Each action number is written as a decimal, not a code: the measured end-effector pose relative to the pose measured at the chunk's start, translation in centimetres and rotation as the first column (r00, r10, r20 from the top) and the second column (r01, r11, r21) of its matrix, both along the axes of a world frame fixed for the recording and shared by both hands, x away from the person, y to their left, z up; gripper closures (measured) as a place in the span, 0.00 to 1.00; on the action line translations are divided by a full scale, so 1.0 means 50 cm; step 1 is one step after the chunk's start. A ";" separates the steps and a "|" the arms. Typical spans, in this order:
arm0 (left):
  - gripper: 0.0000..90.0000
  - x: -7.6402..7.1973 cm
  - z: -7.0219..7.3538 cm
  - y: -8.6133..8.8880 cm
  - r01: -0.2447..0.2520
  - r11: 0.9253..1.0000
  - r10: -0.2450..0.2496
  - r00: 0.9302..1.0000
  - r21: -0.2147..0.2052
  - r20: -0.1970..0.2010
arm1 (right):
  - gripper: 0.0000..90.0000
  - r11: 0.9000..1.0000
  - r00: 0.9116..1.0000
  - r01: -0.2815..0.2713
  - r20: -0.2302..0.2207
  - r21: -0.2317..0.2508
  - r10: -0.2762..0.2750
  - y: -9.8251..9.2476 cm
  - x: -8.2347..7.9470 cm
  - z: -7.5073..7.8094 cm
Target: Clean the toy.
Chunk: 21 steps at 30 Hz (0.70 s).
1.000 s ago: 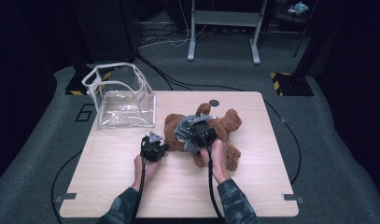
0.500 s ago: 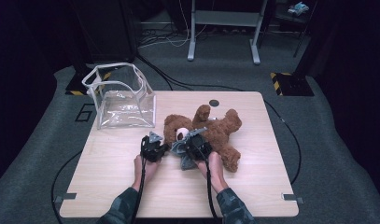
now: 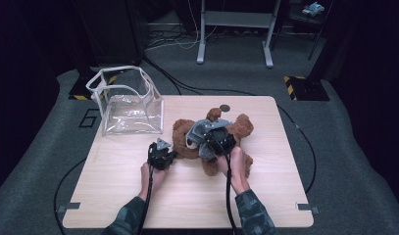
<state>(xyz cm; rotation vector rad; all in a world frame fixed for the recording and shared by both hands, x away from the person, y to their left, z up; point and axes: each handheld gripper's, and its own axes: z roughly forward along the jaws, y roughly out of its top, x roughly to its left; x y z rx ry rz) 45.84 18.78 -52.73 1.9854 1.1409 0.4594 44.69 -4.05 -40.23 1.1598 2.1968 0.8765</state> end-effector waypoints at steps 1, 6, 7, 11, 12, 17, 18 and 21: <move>1.00 0.000 0.000 0.000 0.000 1.000 0.000 1.000 0.000 0.000 | 0.89 1.000 1.000 0.005 -0.018 -0.029 -0.006 0.003 0.006 -0.006; 1.00 0.000 0.000 0.000 0.004 1.000 -0.004 1.000 0.001 0.000 | 0.90 0.997 0.999 0.036 -0.009 -0.074 -0.036 -0.008 0.012 -0.026; 1.00 0.000 0.000 0.000 0.008 1.000 -0.008 1.000 0.001 -0.002 | 0.90 0.996 0.999 0.047 -0.002 -0.072 -0.047 -0.015 0.010 -0.026; 1.00 0.000 0.000 0.000 0.011 1.000 -0.011 1.000 0.001 -0.003 | 0.90 0.995 0.997 0.080 -0.002 -0.061 -0.080 -0.045 0.007 -0.021; 1.00 0.000 0.000 0.000 0.012 1.000 -0.012 1.000 0.001 -0.002 | 0.90 0.993 0.994 0.106 0.001 -0.056 -0.106 -0.070 0.007 -0.020; 1.00 0.000 0.000 0.000 0.012 1.000 -0.012 1.000 0.001 -0.002 | 0.90 0.981 0.982 0.189 -0.010 -0.051 -0.190 -0.137 0.011 -0.026; 1.00 0.000 0.000 -0.001 0.012 1.000 -0.012 1.000 -0.002 0.000 | 0.90 0.978 0.979 0.201 -0.007 -0.062 -0.202 -0.151 0.014 -0.030; 1.00 0.000 0.000 -0.001 0.011 1.000 -0.011 1.000 0.001 -0.001 | 0.90 0.968 0.968 0.248 -0.038 -0.049 -0.250 -0.185 0.024 -0.045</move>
